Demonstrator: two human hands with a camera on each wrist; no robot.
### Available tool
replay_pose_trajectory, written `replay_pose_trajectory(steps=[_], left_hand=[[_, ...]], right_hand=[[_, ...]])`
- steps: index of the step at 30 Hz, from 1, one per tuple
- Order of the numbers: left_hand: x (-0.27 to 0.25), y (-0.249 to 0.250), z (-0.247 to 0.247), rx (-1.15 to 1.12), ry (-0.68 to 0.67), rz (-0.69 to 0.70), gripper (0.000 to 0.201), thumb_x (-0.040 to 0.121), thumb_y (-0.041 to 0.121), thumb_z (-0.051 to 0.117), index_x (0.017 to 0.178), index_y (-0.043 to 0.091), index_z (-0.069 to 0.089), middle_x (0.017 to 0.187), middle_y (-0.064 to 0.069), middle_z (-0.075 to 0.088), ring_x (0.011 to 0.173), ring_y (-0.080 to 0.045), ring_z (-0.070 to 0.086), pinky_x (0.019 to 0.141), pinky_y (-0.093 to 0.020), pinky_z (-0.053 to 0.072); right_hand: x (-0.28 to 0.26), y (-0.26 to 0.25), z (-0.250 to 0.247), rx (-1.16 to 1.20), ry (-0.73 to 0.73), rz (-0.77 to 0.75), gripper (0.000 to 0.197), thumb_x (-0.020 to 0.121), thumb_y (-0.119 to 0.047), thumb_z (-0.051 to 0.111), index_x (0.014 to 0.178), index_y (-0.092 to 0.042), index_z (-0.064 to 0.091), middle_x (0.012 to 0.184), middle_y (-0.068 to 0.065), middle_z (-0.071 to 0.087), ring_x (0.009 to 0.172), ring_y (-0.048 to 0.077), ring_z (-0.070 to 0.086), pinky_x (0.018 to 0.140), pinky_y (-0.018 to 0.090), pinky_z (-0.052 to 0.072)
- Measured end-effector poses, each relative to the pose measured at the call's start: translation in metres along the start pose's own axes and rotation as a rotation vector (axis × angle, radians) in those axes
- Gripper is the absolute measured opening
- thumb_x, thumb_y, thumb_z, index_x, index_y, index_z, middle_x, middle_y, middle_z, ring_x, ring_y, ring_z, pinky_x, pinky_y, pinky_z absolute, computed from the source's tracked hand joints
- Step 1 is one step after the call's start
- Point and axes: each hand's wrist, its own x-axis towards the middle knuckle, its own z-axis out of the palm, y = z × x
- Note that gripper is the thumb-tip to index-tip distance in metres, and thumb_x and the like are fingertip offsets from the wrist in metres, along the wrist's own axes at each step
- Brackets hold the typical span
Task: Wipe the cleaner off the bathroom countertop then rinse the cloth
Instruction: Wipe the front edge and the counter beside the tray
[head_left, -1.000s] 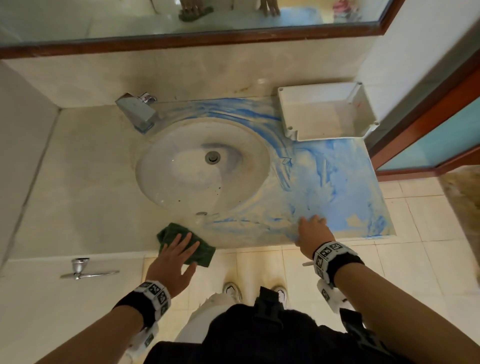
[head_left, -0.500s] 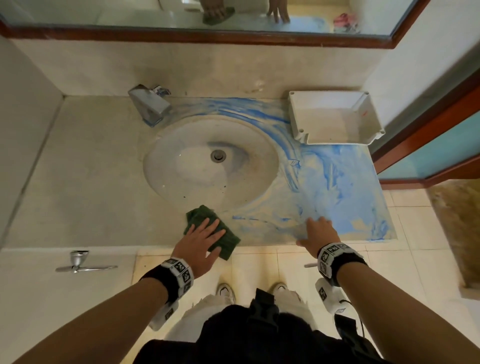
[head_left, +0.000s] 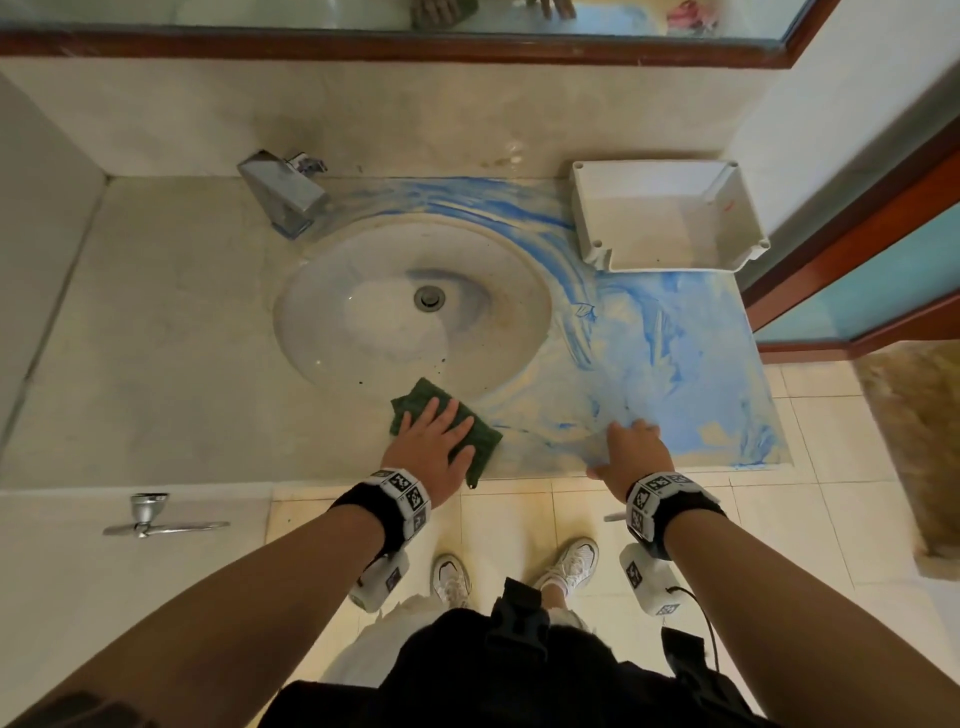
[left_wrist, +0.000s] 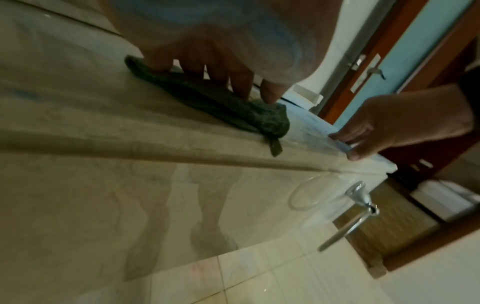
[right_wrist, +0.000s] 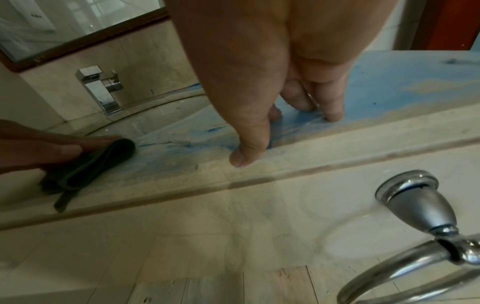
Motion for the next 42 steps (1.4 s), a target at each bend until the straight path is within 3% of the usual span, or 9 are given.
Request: replay_pose_trajectory(steps=[6, 13, 17, 20, 25, 28, 34, 37, 42], left_hand=[[-0.039, -0.037, 0.01, 0.046, -0.031, 0.038, 0.075, 0.086, 0.057, -0.003, 0.151, 0.034, 0.025, 0.161, 0.011, 0.007, 0.15, -0.016, 0.005, 0.119, -0.041, 0.005], [-0.035, -0.024, 0.004, 0.021, -0.049, -0.031, 0.077, 0.085, 0.057, -0.003, 0.153, 0.031, 0.023, 0.162, 0.007, 0.006, 0.15, -0.019, 0.001, 0.119, -0.046, 0.001], [0.008, 0.015, -0.008, 0.05, -0.048, 0.053, 0.057, 0.1, 0.05, 0.017, 0.154, 0.031, 0.02, 0.163, 0.005, 0.005, 0.15, -0.021, 0.002, 0.119, -0.048, 0.002], [0.025, 0.033, -0.014, 0.043, -0.062, 0.07, 0.055, 0.102, 0.048, 0.02, 0.154, 0.031, 0.02, 0.163, 0.006, 0.004, 0.15, -0.02, 0.002, 0.12, -0.047, 0.003], [-0.016, -0.004, 0.006, 0.094, -0.046, 0.096, 0.064, 0.094, 0.054, 0.005, 0.152, 0.033, 0.023, 0.161, 0.008, 0.008, 0.15, -0.02, 0.007, 0.119, -0.044, 0.007], [-0.041, -0.02, 0.017, 0.077, -0.022, 0.096, 0.064, 0.093, 0.055, 0.013, 0.15, 0.032, 0.032, 0.159, 0.008, 0.013, 0.149, -0.021, 0.017, 0.116, -0.043, 0.009], [-0.002, 0.004, 0.007, 0.075, -0.046, 0.093, 0.07, 0.09, 0.058, 0.005, 0.153, 0.034, 0.022, 0.162, 0.009, 0.008, 0.15, -0.018, 0.004, 0.12, -0.046, 0.005], [0.021, 0.018, -0.002, 0.101, -0.064, 0.098, 0.062, 0.096, 0.055, 0.011, 0.153, 0.033, 0.021, 0.162, 0.009, 0.006, 0.15, -0.018, 0.003, 0.121, -0.046, 0.006], [-0.018, -0.006, 0.007, 0.107, -0.066, 0.147, 0.065, 0.093, 0.056, 0.01, 0.151, 0.032, 0.027, 0.161, 0.008, 0.011, 0.15, -0.018, 0.008, 0.119, -0.043, 0.006]], right_hand=[[0.001, 0.001, 0.001, 0.039, -0.011, 0.008, 0.064, 0.081, -0.05, 0.071, 0.124, -0.008, 0.048, 0.132, 0.022, 0.046, 0.128, 0.04, 0.038, 0.106, 0.043, 0.04], [0.007, 0.001, 0.003, 0.035, -0.028, 0.018, 0.067, 0.081, -0.05, 0.071, 0.126, -0.007, 0.048, 0.135, 0.024, 0.045, 0.13, 0.04, 0.037, 0.109, 0.045, 0.037], [0.009, 0.0, -0.004, 0.032, -0.043, 0.02, 0.06, 0.079, -0.047, 0.074, 0.121, -0.008, 0.056, 0.126, 0.02, 0.054, 0.125, 0.038, 0.044, 0.107, 0.044, 0.039], [0.007, 0.002, -0.003, 0.051, -0.042, 0.02, 0.062, 0.077, -0.05, 0.075, 0.119, -0.009, 0.056, 0.123, 0.019, 0.054, 0.121, 0.037, 0.046, 0.103, 0.042, 0.042], [0.007, 0.003, 0.004, 0.106, -0.02, 0.026, 0.067, 0.073, -0.051, 0.077, 0.12, -0.01, 0.052, 0.127, 0.021, 0.048, 0.125, 0.041, 0.039, 0.096, 0.042, 0.047], [0.009, 0.005, 0.008, 0.119, -0.018, 0.025, 0.066, 0.074, -0.049, 0.077, 0.121, -0.01, 0.05, 0.129, 0.021, 0.045, 0.129, 0.042, 0.035, 0.094, 0.042, 0.048], [0.016, 0.005, 0.008, 0.098, -0.042, 0.028, 0.071, 0.073, -0.05, 0.078, 0.125, -0.01, 0.051, 0.13, 0.023, 0.046, 0.128, 0.041, 0.037, 0.094, 0.038, 0.047], [0.016, 0.005, 0.007, 0.097, -0.045, 0.03, 0.07, 0.073, -0.05, 0.078, 0.125, -0.01, 0.052, 0.13, 0.024, 0.047, 0.127, 0.041, 0.038, 0.094, 0.039, 0.047], [0.014, 0.009, 0.012, 0.119, -0.033, 0.016, 0.067, 0.076, -0.049, 0.076, 0.124, -0.012, 0.048, 0.134, 0.021, 0.041, 0.132, 0.041, 0.032, 0.092, 0.04, 0.048]])
